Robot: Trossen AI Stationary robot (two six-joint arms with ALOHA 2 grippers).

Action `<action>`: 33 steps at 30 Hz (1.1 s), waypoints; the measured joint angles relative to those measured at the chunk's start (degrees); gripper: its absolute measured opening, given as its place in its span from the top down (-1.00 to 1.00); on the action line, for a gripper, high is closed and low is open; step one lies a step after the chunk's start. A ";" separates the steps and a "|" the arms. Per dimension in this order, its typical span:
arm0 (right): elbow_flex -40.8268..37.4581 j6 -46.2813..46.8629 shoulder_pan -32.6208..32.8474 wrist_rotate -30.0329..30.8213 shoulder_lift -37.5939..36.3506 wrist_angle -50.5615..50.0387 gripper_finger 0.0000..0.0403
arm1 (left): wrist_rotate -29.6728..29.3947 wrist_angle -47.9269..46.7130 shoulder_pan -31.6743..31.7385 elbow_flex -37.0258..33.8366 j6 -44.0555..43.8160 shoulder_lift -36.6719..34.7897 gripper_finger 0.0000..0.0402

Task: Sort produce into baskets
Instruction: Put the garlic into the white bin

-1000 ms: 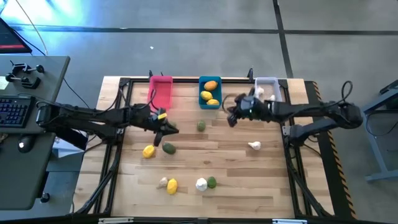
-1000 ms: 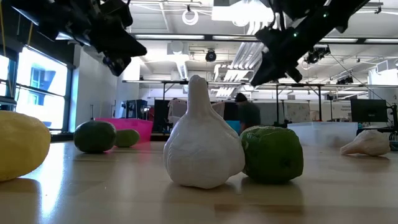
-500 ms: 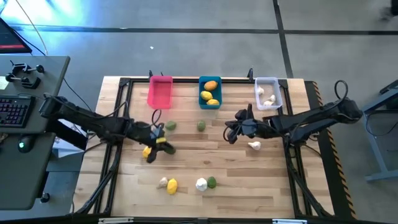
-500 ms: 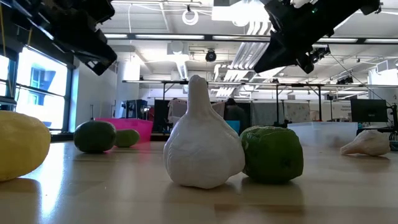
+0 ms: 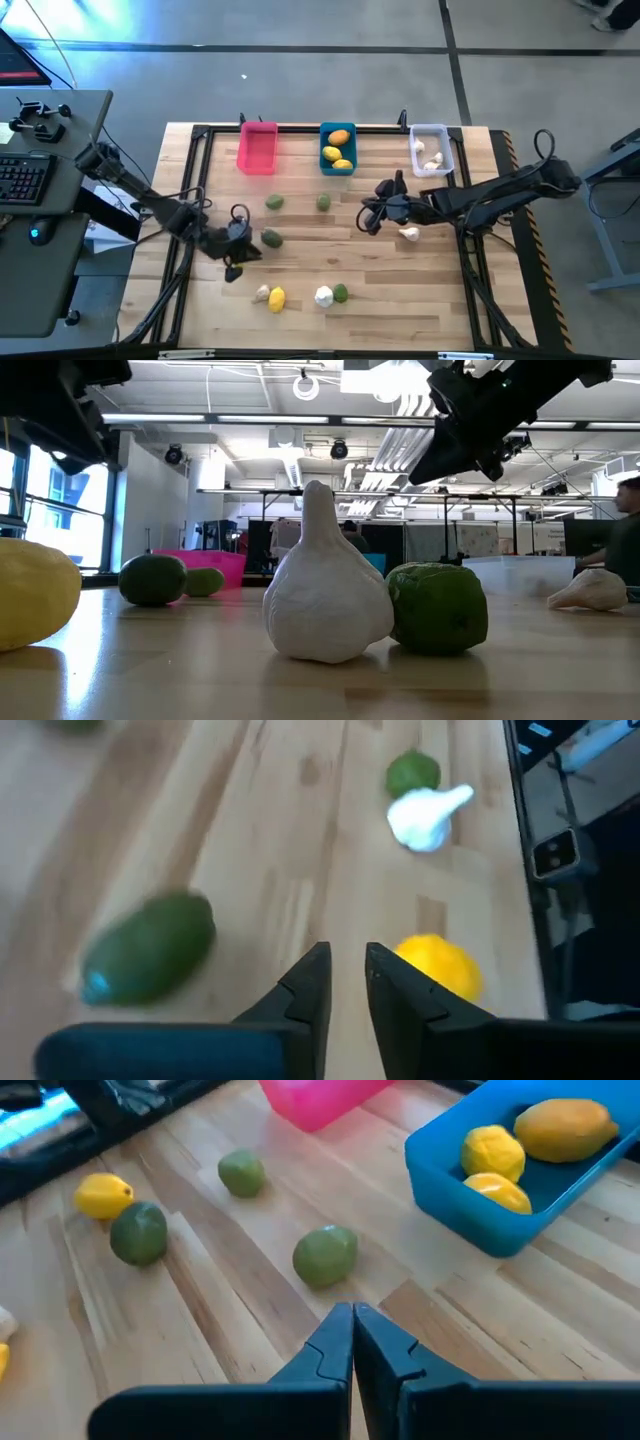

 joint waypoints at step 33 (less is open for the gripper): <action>-0.04 -2.08 3.05 -1.60 5.37 0.24 1.00 | 9.54 4.74 -14.78 9.42 -36.10 33.09 0.19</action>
